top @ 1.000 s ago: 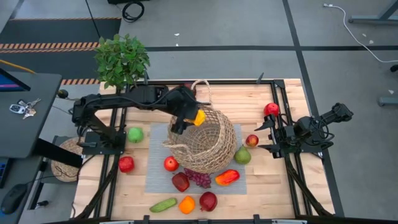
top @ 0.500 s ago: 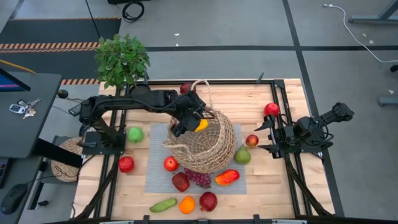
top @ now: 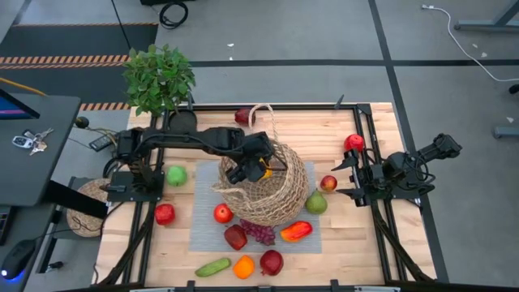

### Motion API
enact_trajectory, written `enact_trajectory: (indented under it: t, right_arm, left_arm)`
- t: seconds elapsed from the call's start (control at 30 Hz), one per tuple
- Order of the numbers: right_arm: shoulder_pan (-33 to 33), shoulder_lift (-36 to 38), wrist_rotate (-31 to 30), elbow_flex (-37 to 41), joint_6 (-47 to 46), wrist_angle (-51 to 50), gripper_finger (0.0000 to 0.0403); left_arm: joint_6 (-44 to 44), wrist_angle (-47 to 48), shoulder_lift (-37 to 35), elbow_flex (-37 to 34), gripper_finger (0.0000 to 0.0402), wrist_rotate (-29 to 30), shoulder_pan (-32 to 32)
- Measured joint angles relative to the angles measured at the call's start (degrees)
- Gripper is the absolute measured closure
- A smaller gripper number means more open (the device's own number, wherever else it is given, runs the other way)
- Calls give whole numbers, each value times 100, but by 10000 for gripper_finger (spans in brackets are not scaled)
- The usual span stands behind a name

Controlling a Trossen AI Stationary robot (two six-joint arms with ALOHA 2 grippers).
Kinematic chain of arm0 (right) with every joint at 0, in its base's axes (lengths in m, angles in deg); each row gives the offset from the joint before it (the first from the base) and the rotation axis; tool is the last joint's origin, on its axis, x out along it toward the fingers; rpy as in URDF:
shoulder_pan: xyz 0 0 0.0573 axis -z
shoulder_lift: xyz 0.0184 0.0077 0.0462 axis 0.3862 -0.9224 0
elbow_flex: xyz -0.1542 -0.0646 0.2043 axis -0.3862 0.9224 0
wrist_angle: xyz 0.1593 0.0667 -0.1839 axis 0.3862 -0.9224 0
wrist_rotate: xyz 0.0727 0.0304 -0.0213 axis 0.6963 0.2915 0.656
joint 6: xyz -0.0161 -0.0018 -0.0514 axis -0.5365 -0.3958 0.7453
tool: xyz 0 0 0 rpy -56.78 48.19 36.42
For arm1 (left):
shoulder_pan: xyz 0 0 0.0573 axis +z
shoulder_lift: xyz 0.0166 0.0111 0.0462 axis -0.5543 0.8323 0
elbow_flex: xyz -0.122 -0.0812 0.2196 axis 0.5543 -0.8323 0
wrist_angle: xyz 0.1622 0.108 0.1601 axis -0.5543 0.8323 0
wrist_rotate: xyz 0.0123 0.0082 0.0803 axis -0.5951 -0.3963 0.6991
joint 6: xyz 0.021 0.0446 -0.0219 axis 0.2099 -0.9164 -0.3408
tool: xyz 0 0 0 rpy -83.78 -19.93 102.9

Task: Build produce basket
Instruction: Put the bell pepper into the basket, then put the red apple into the basket

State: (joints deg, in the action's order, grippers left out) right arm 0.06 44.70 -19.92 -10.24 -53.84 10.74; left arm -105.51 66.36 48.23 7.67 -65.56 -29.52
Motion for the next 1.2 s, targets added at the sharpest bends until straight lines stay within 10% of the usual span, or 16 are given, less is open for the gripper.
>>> enact_trajectory:
  t: [1.2]
  right_arm:
    - [-2, 0, 2, 0, 1, -3, 93]
  left_arm:
    - [1527, 428, 1144, 563, 7, 1042, -328]
